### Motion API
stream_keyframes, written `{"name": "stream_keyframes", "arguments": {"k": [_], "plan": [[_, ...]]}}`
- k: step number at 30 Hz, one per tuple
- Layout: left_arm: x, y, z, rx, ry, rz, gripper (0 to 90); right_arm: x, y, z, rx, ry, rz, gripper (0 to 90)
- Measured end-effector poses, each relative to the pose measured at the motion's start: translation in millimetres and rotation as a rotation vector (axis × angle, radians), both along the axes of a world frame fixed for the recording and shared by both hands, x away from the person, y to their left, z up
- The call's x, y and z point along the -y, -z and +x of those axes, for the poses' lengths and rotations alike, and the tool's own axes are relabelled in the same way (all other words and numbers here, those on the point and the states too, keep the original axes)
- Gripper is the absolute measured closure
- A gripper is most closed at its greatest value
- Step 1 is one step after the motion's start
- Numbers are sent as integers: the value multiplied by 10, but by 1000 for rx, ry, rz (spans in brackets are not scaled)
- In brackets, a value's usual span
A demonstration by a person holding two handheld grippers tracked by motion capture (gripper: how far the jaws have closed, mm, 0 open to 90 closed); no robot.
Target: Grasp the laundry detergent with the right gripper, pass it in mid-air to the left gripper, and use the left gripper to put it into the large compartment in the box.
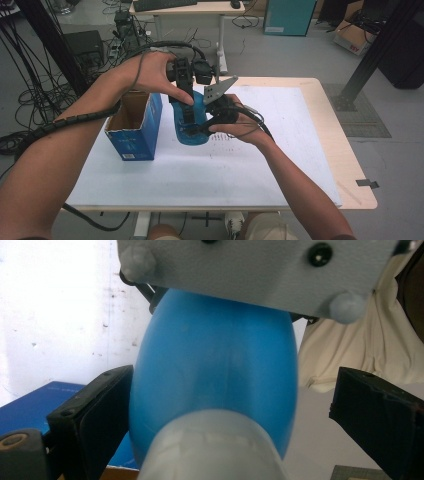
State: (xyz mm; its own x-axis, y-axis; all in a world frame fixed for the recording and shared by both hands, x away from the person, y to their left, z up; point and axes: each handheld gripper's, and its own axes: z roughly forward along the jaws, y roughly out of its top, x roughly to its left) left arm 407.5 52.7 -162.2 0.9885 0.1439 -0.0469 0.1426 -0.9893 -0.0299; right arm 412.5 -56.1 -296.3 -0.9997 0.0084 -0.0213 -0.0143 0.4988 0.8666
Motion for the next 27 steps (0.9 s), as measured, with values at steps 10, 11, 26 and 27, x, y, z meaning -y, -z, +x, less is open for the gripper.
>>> {"name": "stream_keyframes", "arguments": {"k": [10, 11, 26, 27], "plan": [[-24, -20, -23, 7, 0, 6, 55, -20, 2, -1, 3, -8, 11, 427], [-24, -20, -23, 7, 0, 6, 55, -20, 2, -1, 3, -8, 11, 427], [-40, -38, -48, 17, 6, -6, 55, -38, -27, -7, 7, -11, 13, 428], [-39, -38, -48, 17, 7, -4, 55, -36, -31, -7, 7, -12, 14, 427]]}}
